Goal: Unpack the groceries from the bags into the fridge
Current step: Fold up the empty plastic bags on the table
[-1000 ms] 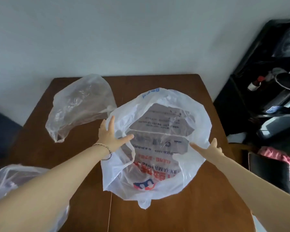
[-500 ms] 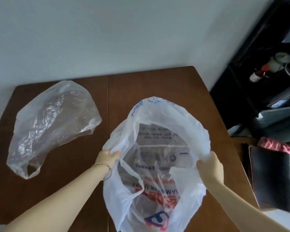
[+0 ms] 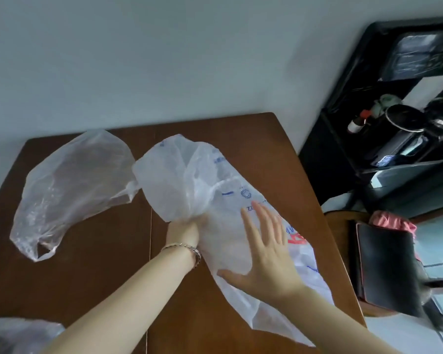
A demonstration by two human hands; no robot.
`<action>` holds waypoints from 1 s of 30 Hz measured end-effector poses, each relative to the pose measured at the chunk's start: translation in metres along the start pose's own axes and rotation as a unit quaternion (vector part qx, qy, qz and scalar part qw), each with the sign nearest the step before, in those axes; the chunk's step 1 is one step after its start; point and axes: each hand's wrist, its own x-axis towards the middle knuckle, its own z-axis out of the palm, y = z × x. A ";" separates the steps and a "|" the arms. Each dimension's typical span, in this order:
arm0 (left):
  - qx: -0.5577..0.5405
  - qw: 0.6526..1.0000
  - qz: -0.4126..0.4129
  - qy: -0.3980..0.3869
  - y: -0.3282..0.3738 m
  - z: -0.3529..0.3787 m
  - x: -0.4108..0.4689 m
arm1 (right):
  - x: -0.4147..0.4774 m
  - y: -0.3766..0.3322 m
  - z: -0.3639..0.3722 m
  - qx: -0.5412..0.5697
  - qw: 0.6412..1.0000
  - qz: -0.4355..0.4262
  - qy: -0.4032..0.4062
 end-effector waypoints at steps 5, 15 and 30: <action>0.060 0.996 0.039 -0.053 -0.008 0.015 -0.033 | -0.009 -0.002 -0.013 0.014 0.971 0.163 -0.177; 0.488 0.835 0.237 -0.087 -0.014 0.025 -0.055 | -0.039 0.043 -0.027 -0.016 0.979 -0.050 0.194; 0.597 0.624 0.431 -0.264 -0.034 -0.005 -0.083 | -0.055 0.091 -0.066 0.037 0.982 -0.023 -0.183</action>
